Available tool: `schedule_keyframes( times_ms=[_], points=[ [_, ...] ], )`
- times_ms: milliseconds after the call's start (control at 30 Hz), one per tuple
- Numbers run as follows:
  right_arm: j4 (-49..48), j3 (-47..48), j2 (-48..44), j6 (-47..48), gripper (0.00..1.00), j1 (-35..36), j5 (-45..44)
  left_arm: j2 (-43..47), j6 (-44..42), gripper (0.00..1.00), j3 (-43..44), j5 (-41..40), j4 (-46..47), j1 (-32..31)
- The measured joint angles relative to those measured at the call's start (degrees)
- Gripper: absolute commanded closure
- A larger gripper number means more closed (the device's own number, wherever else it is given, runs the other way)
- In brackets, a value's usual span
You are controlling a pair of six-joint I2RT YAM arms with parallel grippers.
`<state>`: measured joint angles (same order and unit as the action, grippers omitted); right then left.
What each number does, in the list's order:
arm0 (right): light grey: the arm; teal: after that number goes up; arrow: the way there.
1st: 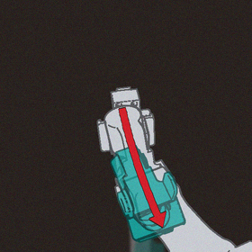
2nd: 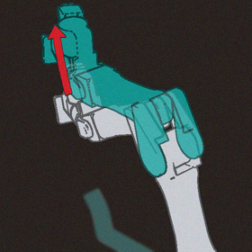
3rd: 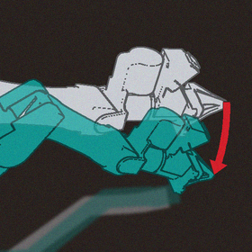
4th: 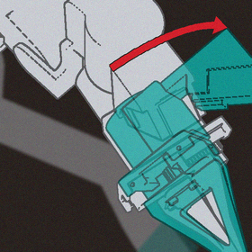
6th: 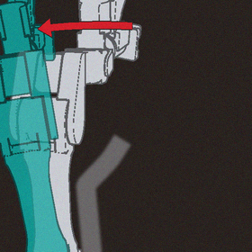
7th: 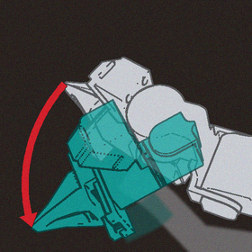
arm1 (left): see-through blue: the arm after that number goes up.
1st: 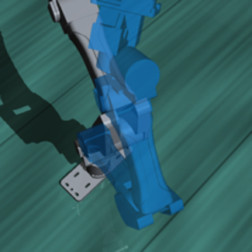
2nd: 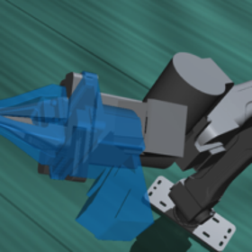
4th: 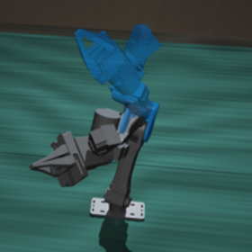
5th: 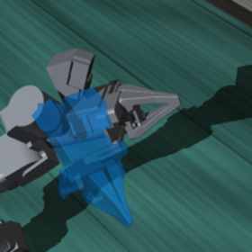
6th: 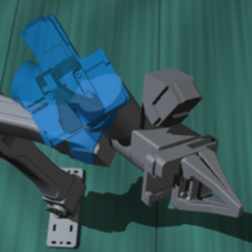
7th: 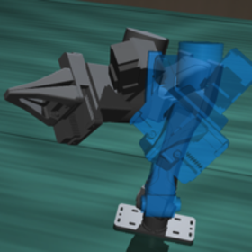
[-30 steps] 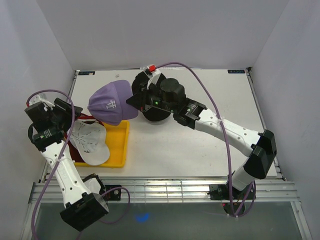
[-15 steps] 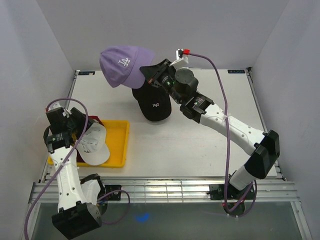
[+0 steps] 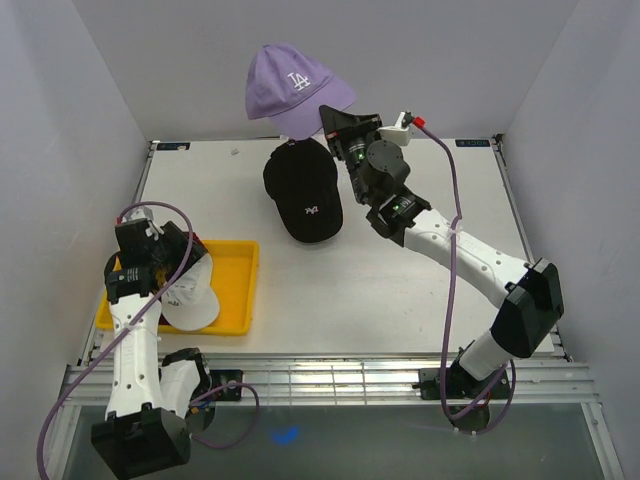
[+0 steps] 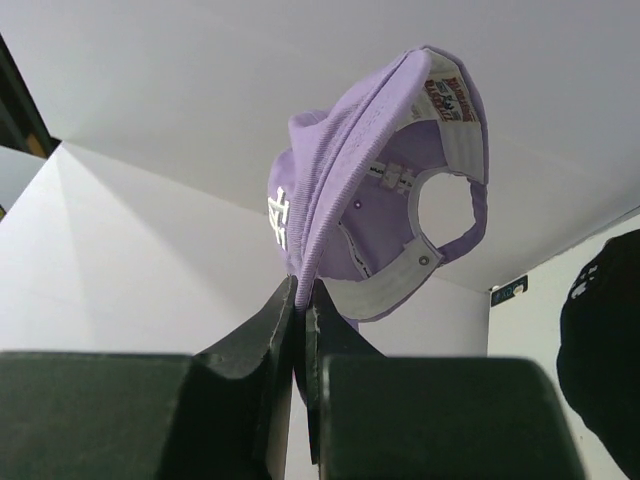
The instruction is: Stack the hats
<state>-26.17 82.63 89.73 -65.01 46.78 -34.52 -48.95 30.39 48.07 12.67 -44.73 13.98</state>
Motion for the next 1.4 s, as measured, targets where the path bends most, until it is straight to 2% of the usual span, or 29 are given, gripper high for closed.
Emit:
schedule_keyframes(
  times_ms=[233,500,833,1400],
  points=[
    [-5.64,-8.2,0.92,-6.71,0.92,-1.38,-1.03,0.11,-0.02,0.35,-0.79,0.22,0.5,-2.12],
    [-15.61,-19.47,1.84,-9.99,0.92,-1.77,-1.03,0.96,-0.2,0.35,-0.83,0.2,1.33,-3.67],
    [-23.3,-25.53,1.81,-12.07,0.92,-1.46,-1.2,1.07,-0.2,0.35,-0.85,0.2,1.49,-4.24],
    [-34.73,-37.07,2.4,-13.29,0.92,3.52,-5.44,1.33,-0.2,0.35,-0.87,0.15,1.49,-4.9]
  ],
)
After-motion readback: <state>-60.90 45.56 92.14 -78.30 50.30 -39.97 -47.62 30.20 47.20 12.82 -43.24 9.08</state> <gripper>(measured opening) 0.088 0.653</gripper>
